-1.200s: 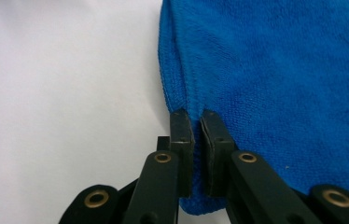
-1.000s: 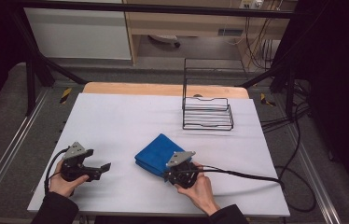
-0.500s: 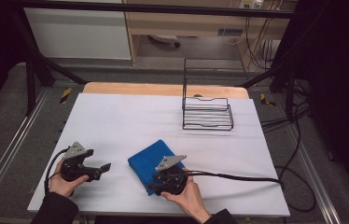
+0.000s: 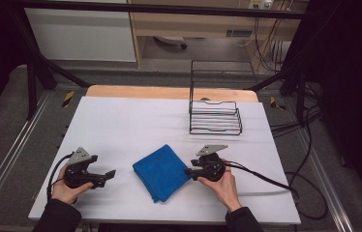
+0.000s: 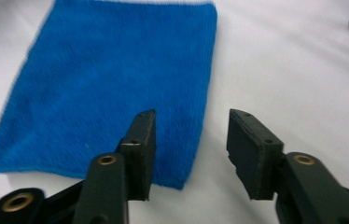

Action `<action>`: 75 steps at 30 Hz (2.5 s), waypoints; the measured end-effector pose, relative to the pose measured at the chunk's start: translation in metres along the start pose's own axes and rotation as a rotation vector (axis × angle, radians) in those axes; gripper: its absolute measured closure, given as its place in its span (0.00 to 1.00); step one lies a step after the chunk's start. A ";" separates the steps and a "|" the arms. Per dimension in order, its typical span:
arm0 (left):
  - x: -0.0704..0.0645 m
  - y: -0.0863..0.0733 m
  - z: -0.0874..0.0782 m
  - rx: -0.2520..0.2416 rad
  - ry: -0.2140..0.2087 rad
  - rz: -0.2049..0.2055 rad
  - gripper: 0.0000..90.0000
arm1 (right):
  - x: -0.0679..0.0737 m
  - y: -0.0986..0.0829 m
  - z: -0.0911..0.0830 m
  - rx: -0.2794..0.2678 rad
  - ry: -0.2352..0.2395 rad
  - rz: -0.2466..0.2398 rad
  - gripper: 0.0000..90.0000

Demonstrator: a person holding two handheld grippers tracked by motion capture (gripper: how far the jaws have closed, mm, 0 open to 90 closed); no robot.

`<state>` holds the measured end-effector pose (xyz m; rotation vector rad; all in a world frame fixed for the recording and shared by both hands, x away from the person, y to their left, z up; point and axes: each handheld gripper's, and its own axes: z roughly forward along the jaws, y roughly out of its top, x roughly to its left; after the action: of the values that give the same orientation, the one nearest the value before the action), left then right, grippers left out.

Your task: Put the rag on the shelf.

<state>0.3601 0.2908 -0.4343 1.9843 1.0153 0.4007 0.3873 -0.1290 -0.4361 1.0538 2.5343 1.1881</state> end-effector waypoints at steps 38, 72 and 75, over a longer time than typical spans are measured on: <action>-0.005 0.001 0.002 0.002 -0.003 -0.002 0.04 | 0.025 -0.049 -0.044 0.036 -0.082 0.162 0.78; -0.008 0.003 0.007 0.016 -0.007 -0.004 0.05 | -0.043 0.008 0.009 -0.051 -0.091 0.146 0.97; -0.009 0.003 0.007 0.014 -0.005 -0.007 0.05 | -0.047 0.001 -0.003 -0.043 -0.165 0.163 0.97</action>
<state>0.3607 0.2791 -0.4349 1.9927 1.0243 0.3860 0.4215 -0.1605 -0.4403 1.3118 2.3250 1.1363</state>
